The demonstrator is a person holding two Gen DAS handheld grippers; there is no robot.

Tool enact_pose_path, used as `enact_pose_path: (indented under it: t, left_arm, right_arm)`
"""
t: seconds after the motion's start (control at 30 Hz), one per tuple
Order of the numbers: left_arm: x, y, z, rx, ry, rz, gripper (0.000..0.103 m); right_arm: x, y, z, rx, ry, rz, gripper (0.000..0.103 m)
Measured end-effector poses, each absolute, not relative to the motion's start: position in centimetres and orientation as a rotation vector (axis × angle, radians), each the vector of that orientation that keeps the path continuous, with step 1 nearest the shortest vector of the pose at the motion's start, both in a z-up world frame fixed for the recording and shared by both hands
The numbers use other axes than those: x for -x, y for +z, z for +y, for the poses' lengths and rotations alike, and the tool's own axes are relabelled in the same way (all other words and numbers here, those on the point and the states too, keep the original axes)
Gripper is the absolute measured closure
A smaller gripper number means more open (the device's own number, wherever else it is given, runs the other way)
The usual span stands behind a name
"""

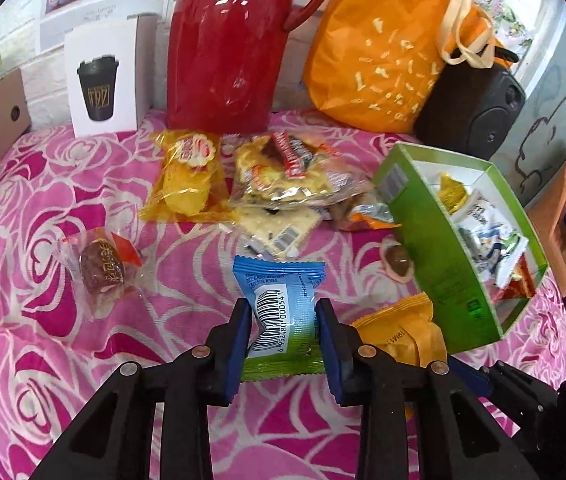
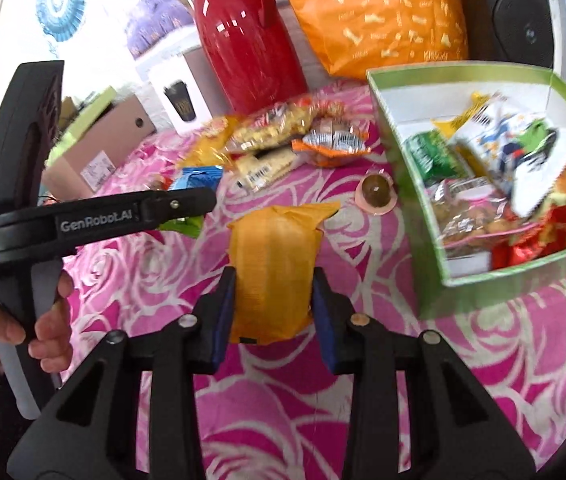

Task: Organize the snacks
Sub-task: 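Carry both packets into the green box and open both tools to release them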

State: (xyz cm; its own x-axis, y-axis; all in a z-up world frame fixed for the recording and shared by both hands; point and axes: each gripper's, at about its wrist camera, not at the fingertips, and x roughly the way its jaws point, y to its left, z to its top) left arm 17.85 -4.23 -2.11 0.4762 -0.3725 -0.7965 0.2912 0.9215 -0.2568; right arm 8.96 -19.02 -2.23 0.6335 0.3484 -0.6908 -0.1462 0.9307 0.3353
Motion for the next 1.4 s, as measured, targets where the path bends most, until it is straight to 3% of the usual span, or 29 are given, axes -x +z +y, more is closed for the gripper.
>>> enact_pose_path:
  t: [0.57,1.3,1.37,1.4]
  left_arm:
    - [-13.8,6.3,-13.7,0.033,-0.607,0.851,0.07]
    - [-18.3,4.2,-29.0,-0.045,-0.76,0.9,0.07]
    - [-18.8,3.7,-29.5,-0.051,-0.766,0.909,0.069]
    - [-18.9,3.5,-29.7,-0.056,-0.767,0.91,0.069]
  right_arm:
    - [-3.4,3.3,-30.8,-0.385,0.034,0.613,0.065]
    - [-6.9,0.6,-42.0,-0.475,-0.154,0.59,0.064]
    - [-7.4,0.0,-42.1,-0.481,-0.146,0.6,0.062]
    - [-7.6,-0.2,-42.1,-0.475,-0.151,0.599,0.054]
